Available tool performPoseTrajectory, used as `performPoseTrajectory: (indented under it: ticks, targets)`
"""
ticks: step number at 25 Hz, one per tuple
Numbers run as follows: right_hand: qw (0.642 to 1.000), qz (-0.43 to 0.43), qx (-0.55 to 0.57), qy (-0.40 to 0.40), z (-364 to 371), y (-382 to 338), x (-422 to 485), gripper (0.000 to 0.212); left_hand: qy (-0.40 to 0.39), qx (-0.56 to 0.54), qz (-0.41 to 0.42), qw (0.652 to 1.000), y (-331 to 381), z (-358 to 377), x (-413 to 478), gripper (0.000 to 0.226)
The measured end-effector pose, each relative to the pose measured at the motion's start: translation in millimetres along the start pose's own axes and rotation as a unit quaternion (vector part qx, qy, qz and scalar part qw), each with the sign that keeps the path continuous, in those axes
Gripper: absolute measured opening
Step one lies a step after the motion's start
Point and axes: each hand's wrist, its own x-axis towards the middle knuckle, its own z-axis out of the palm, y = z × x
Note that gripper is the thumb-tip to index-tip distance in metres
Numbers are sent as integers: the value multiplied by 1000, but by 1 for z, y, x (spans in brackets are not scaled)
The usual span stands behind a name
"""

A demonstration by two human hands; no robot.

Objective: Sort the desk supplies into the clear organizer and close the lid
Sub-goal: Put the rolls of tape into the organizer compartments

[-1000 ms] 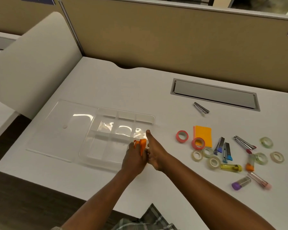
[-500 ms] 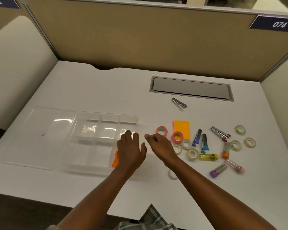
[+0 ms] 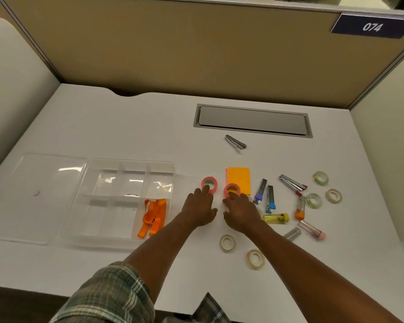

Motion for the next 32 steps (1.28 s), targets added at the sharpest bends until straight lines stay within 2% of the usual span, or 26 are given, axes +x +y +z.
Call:
performPoseTrajectory:
  ticks: [3, 6, 10, 12, 16, 20, 23, 27, 30, 32]
  targets:
    - [999, -12, 14, 38, -1, 3, 2, 42, 9, -36, -10, 999, -1, 0, 2, 51]
    - [993, -25, 77, 84, -15, 1, 2, 36, 44, -127, -23, 991, -4, -10, -6, 44]
    - [961, -31, 210, 177, -41, -24, 0, 24, 149, -277, -33, 949, -13, -37, -32, 22]
    - [938, -33, 279, 203, -52, -48, -1, 25, 196, -333, -64, 920, -24, -50, -51, 24]
    - [906, -60, 378, 178, -59, -108, 2, 41, 234, -413, -121, 872, -66, -67, -96, 31]
    - [891, -95, 428, 122, -48, -169, 9, 28, 302, -371, -146, 866, -118, -57, -140, 16]
    - [907, -145, 385, 90, -36, -208, 15, 22, 305, -321, -155, 883, -150, -36, -169, 17]
    - [940, -270, 190, 83, -21, -238, 24, 22, 256, -180, -169, 935, -175, -12, -185, 17]
    - [940, -327, 35, 89, -11, -251, 34, 14, 198, -79, -175, 961, -184, -5, -184, 8]
    - [938, -337, -16, 83, -4, -256, 37, 16, 159, -35, -174, 971, -187, -3, -181, 7]
